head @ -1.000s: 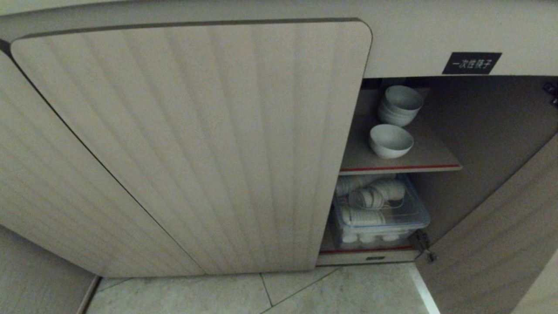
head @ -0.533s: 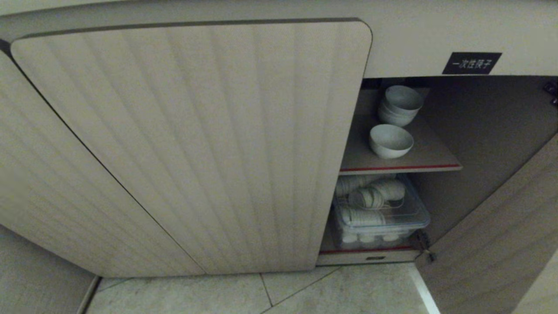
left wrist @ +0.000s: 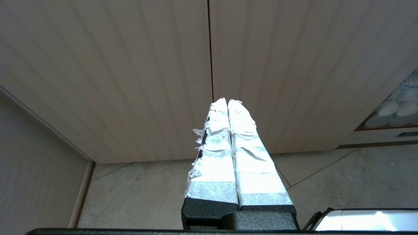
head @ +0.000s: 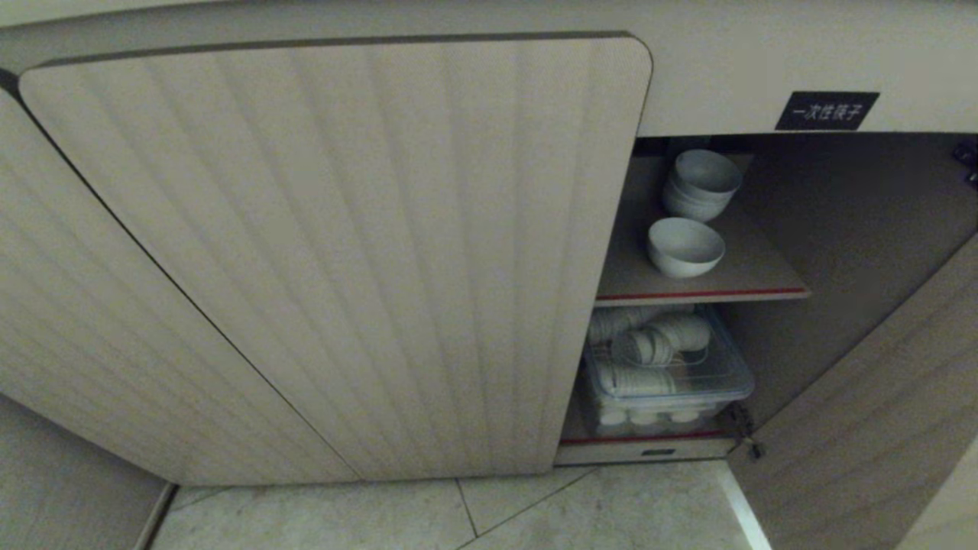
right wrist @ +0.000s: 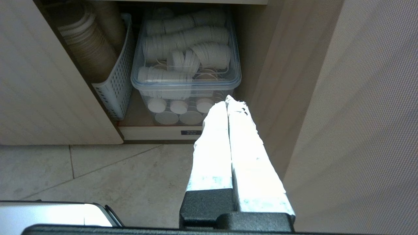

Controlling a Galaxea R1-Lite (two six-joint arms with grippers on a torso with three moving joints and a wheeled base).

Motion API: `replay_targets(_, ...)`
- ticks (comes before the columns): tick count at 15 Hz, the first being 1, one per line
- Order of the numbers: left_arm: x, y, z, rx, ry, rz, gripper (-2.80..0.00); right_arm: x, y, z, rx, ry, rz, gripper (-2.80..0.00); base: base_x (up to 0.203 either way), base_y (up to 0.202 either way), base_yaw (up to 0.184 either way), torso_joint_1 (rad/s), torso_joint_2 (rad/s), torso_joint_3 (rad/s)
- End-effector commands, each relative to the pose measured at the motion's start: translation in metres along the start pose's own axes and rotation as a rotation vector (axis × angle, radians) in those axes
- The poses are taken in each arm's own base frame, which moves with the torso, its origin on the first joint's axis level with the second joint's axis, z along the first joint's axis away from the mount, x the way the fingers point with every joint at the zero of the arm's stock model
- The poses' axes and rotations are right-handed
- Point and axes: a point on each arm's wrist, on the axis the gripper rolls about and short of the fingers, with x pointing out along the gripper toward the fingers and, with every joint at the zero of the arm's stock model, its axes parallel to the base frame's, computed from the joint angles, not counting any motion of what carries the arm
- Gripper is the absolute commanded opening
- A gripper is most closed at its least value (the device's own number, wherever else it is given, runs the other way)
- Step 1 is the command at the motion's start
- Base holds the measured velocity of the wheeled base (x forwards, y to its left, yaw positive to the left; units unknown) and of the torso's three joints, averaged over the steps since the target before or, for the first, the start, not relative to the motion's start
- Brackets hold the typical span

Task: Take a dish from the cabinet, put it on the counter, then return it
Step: Close the cabinet door

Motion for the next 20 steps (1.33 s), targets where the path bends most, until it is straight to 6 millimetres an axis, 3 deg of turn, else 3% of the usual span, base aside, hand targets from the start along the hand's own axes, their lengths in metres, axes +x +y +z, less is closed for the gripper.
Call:
replay_targets(1,0.0,0.0,0.0,-0.001,0.0,0.0,-2.8,0.0001,0.0,0.0,0.0,0.001,-0.002,-2.8,0.0,0.0,0.0,0.0,0.0,0.0)
replay_targets(20,0.0,0.0,0.0,0.0,0.0,0.0,-2.8,0.0001,-0.0001,0.0,0.032,0.001,-0.003,-2.8,0.0,0.0,0.0,0.0,0.0,0.0)
